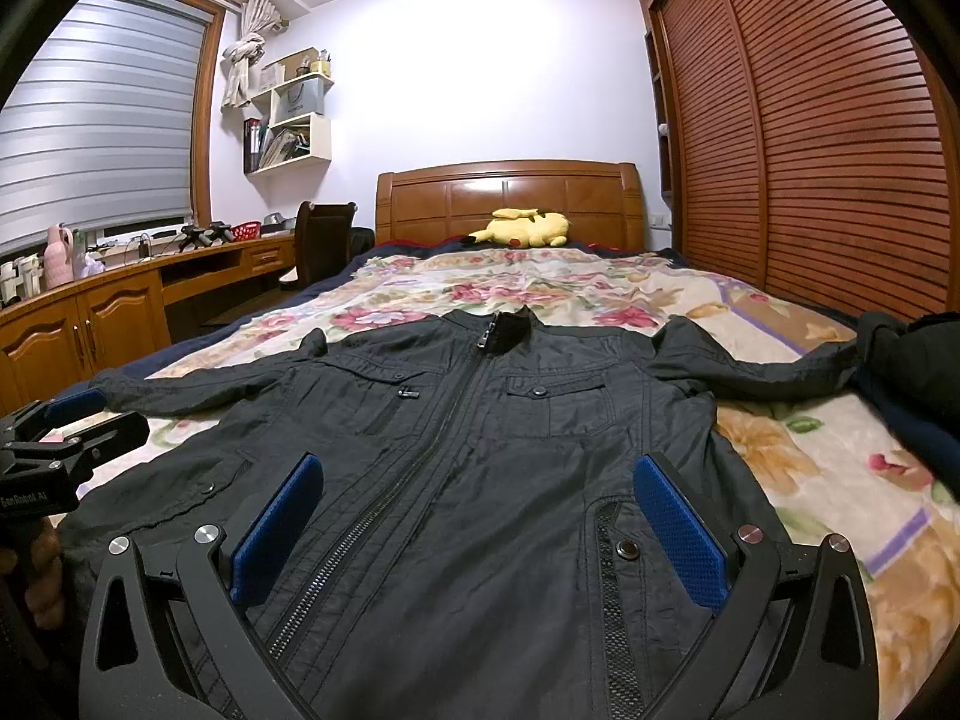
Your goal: Fold large clothes
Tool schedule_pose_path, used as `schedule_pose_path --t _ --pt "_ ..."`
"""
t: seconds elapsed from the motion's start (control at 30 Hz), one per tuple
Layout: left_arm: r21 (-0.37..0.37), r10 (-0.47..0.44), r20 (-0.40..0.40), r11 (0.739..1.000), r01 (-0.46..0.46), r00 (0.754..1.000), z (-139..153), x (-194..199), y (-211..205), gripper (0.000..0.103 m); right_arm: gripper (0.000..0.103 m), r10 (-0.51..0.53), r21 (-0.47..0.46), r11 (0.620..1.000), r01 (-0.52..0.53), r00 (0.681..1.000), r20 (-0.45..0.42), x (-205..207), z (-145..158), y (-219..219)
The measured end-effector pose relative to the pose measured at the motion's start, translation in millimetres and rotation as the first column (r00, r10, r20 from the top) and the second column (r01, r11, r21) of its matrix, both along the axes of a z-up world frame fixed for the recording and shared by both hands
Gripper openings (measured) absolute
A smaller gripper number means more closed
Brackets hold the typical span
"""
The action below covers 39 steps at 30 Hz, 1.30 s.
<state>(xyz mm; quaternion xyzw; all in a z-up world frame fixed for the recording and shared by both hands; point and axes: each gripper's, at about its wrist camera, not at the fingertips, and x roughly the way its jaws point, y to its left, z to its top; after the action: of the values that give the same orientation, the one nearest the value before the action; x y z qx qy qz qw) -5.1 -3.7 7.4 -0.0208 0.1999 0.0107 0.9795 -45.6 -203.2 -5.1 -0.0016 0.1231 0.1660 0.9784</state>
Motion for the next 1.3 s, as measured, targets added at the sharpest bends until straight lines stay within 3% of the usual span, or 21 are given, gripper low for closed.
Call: schedule_pose_path --t 1.3 --pt "0.010 0.007 0.008 1.000 -0.007 1.000 0.8 -4.1 5.4 0.103 0.103 0.000 0.001 1.000 0.000 1.000 -0.002 0.0 0.1 0.7"
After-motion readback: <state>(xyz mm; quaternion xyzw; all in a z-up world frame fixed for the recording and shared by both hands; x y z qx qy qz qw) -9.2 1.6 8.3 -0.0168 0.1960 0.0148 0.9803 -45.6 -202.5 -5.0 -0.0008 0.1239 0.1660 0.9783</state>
